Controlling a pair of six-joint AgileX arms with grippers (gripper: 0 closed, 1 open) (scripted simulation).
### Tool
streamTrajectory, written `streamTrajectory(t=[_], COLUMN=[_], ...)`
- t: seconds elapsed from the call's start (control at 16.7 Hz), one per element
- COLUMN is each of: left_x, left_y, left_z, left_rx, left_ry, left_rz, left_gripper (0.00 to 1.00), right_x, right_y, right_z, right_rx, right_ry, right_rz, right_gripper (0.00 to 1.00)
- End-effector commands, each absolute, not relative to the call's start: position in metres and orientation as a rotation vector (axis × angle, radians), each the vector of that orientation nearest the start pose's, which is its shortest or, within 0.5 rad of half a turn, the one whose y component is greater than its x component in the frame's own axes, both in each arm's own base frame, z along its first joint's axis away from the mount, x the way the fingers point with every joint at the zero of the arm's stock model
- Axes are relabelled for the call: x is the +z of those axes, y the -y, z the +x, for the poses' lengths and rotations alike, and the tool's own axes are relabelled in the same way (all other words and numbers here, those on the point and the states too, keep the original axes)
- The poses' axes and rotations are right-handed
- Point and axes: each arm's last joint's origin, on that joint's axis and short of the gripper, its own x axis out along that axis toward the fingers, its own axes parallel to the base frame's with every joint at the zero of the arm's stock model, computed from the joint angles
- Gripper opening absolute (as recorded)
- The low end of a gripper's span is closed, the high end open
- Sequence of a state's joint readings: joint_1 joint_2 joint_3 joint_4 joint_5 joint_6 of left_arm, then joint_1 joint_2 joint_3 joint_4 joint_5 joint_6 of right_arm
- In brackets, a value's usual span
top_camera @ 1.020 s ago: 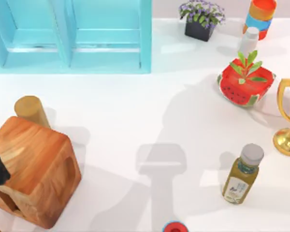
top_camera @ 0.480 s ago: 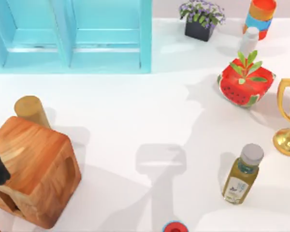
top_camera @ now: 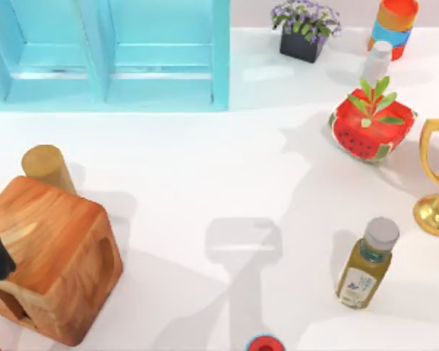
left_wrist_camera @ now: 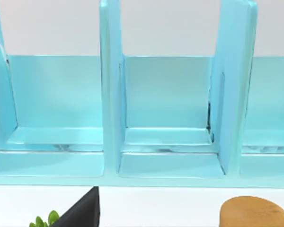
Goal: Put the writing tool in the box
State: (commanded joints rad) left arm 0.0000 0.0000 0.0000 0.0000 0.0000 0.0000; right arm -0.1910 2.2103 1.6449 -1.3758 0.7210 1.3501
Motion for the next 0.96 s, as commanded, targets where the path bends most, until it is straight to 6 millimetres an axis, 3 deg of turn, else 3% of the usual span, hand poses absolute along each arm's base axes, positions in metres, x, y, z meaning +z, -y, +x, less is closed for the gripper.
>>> streamTrajectory(t=[0.6,0.96], left_x=[0.16,0.16], left_y=[0.0012,0.0012], left_z=[0.1057,0.1057], left_rx=[0.0,0.0], left_ry=[0.0,0.0], left_rz=[0.0,0.0], left_gripper=[1.0,1.0], right_x=[0.1458,0.1458], right_y=[0.09,0.09], right_z=[0.3794,0.3794], right_rx=[-1.647,-1.647], right_ry=[-1.114,-1.114], right_rz=[0.353,0.353], right_gripper=[0.98,1.0])
